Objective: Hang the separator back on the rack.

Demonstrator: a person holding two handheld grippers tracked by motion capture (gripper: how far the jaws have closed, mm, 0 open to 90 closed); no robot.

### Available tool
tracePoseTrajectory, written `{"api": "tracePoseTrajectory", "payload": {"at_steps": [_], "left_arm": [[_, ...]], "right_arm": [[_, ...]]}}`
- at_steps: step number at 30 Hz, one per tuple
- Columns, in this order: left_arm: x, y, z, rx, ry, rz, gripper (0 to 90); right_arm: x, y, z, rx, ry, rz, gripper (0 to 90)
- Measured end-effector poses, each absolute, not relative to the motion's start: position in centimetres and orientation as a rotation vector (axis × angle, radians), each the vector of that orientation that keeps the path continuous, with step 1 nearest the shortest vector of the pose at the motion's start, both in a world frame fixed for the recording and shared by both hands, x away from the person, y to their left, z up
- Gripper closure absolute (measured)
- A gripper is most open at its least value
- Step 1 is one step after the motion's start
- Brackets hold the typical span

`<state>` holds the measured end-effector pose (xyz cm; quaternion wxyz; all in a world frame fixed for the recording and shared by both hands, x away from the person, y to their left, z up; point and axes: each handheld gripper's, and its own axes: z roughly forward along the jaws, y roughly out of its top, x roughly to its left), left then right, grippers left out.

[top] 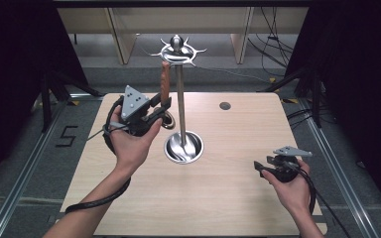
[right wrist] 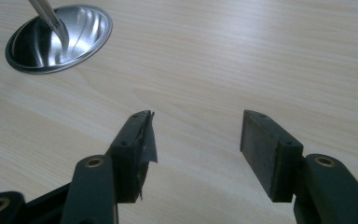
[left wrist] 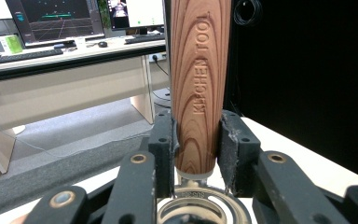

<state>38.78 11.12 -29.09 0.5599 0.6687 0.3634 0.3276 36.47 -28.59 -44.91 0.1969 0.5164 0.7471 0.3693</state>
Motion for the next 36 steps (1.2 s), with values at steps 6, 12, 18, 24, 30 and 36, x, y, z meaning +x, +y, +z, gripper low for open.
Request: {"api": "tracePoseTrajectory", "payload": {"at_steps": [6,12,18,24,30,36], "left_arm": [[39.2,10.8,-28.9,1.581,0.874,0.805,68.1],[39.3,10.4,-28.7,1.579,0.875,0.831,68.1],[39.7,10.1,-28.7,1.571,0.883,0.852,68.0],[40.1,9.7,-29.0,1.559,0.889,0.888,68.0],[40.2,9.5,-29.4,1.551,0.888,0.920,67.9],[40.4,9.5,-29.8,1.560,0.891,0.919,67.7]], "right_arm": [[36.4,-28.6,-44.9,1.446,2.090,1.043,44.4],[36.4,-28.7,-44.8,1.454,2.090,1.030,44.4],[36.4,-28.8,-44.8,1.435,2.103,1.014,44.3],[36.4,-28.7,-44.8,1.450,2.094,1.021,44.3],[36.4,-28.8,-44.8,1.440,2.099,1.031,44.3],[36.3,-28.6,-44.8,1.449,2.095,1.042,44.2]]}}
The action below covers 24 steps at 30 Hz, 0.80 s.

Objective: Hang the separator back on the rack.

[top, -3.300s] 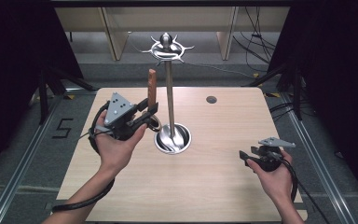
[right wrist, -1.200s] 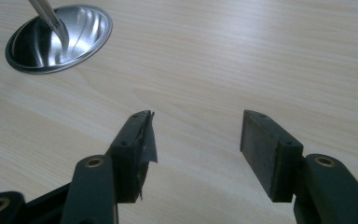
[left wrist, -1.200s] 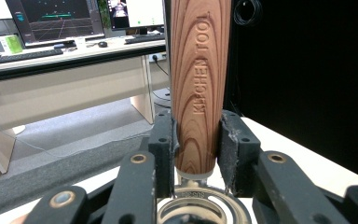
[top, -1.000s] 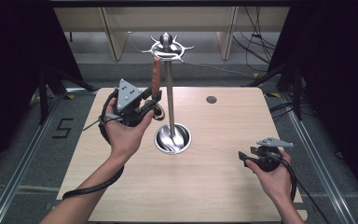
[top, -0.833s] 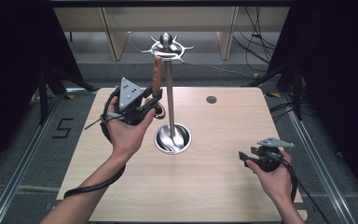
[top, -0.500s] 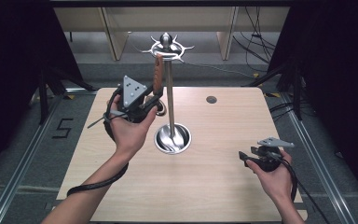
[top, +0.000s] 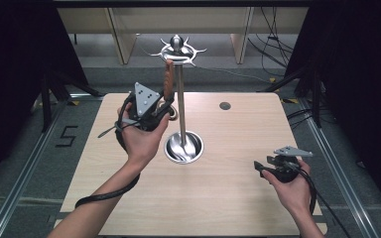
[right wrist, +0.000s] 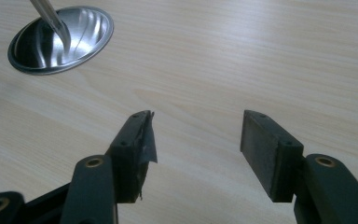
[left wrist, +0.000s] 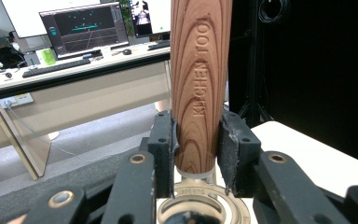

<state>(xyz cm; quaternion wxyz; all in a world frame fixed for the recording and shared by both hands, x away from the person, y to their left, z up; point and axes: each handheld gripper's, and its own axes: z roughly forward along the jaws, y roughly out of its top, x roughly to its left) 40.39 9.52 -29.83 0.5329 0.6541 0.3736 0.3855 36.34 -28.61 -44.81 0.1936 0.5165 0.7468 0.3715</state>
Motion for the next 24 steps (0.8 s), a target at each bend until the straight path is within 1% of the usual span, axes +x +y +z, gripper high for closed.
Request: {"api": "tracePoseTrajectory", "payload": {"at_steps": [4,11,12,18,24], "left_arm": [[40.5,9.5,-30.0,1.562,0.894,0.911,67.5],[40.4,9.6,-30.3,1.572,0.880,0.902,66.6],[40.3,9.6,-30.3,1.576,0.877,0.901,66.2],[39.9,10.1,-30.1,1.609,0.839,0.851,56.2],[38.7,12.2,-30.8,1.629,0.840,0.774,50.3]], "right_arm": [[36.3,-28.8,-44.8,1.458,2.100,1.007,44.2],[36.4,-28.7,-44.9,1.428,2.101,1.048,44.1],[36.1,-28.4,-44.8,1.507,2.081,1.032,44.1],[36.1,-28.4,-44.8,1.494,2.078,1.039,43.9],[36.1,-28.6,-44.8,1.498,2.081,1.035,43.5]]}}
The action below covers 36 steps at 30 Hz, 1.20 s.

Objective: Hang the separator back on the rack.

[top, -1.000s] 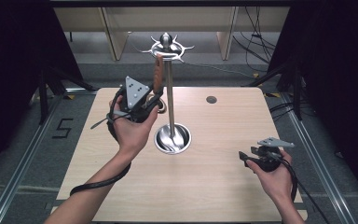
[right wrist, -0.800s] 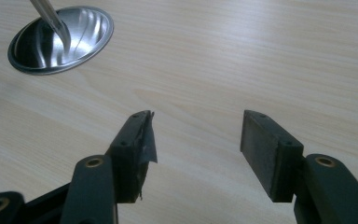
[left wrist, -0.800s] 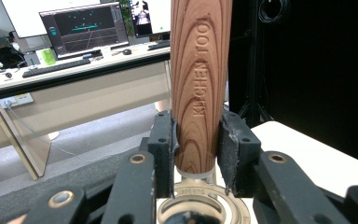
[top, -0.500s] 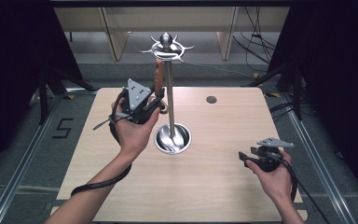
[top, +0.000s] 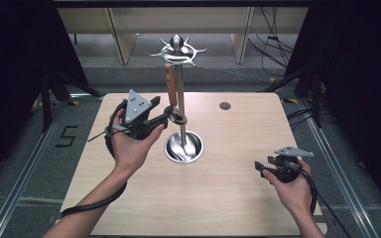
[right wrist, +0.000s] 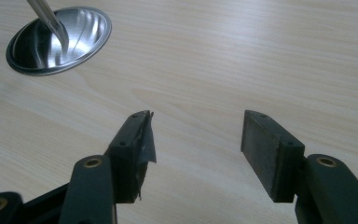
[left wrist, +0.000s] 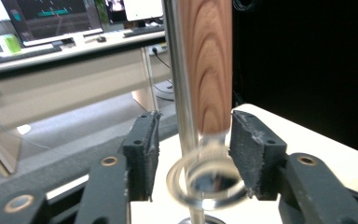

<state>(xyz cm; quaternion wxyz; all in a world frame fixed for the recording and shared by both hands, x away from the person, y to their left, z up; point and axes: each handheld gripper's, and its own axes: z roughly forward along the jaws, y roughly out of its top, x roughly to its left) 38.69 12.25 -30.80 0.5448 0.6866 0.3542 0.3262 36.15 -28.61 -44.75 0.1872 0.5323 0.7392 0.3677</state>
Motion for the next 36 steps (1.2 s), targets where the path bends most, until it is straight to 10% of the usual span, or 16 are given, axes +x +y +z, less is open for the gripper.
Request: {"api": "tracePoseTrajectory", "payload": {"at_steps": [36], "left_arm": [[34.8,24.4,-42.8,1.738,1.181,0.698,39.8]], "right_arm": [[36.3,-28.8,-45.1,1.450,2.105,0.990,42.0]]}}
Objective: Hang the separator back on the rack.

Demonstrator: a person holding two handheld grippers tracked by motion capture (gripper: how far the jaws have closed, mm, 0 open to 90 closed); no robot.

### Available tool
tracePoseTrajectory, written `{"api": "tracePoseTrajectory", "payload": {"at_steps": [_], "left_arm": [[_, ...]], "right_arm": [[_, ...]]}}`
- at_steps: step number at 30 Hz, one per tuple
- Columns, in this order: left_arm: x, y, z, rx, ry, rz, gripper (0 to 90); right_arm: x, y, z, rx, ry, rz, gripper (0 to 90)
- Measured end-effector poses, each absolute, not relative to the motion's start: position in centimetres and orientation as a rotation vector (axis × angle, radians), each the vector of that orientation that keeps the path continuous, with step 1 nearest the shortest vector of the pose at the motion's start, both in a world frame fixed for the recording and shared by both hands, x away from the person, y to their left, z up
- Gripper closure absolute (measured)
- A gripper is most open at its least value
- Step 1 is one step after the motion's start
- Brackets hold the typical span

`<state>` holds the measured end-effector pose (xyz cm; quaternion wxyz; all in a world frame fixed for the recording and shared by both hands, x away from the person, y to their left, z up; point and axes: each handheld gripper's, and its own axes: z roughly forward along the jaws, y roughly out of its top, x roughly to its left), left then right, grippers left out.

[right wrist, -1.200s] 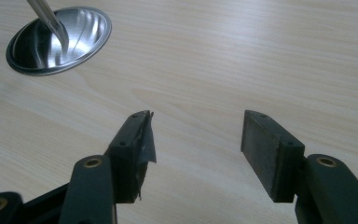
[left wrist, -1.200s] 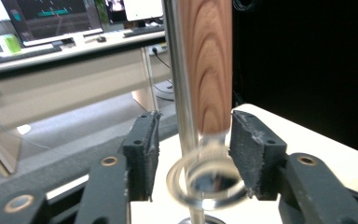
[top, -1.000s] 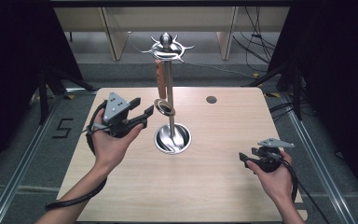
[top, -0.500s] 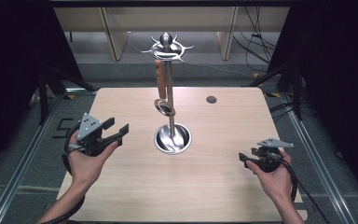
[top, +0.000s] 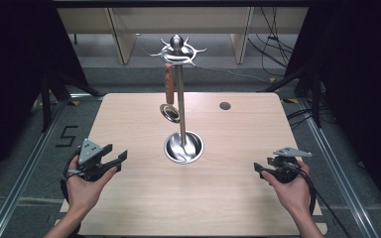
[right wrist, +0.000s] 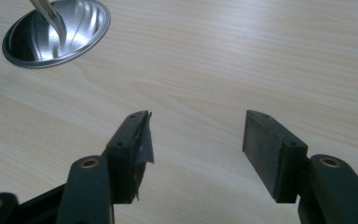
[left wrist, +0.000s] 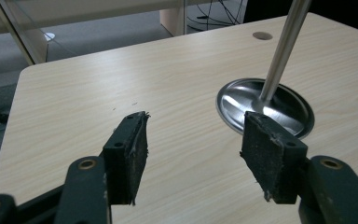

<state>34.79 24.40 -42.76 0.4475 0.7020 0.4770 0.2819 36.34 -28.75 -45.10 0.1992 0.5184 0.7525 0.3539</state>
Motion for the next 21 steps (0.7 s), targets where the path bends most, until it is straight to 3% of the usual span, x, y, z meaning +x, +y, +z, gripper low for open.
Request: {"api": "tracePoseTrajectory", "payload": {"at_steps": [11,21], "left_arm": [[35.5,26.8,-45.5,1.740,1.346,0.628,38.2],[35.6,26.7,-45.6,1.744,1.322,0.605,37.9]], "right_arm": [[36.3,-28.8,-45.1,1.482,2.104,0.994,41.9],[36.5,-29.5,-45.5,1.442,2.099,0.970,41.7]]}}
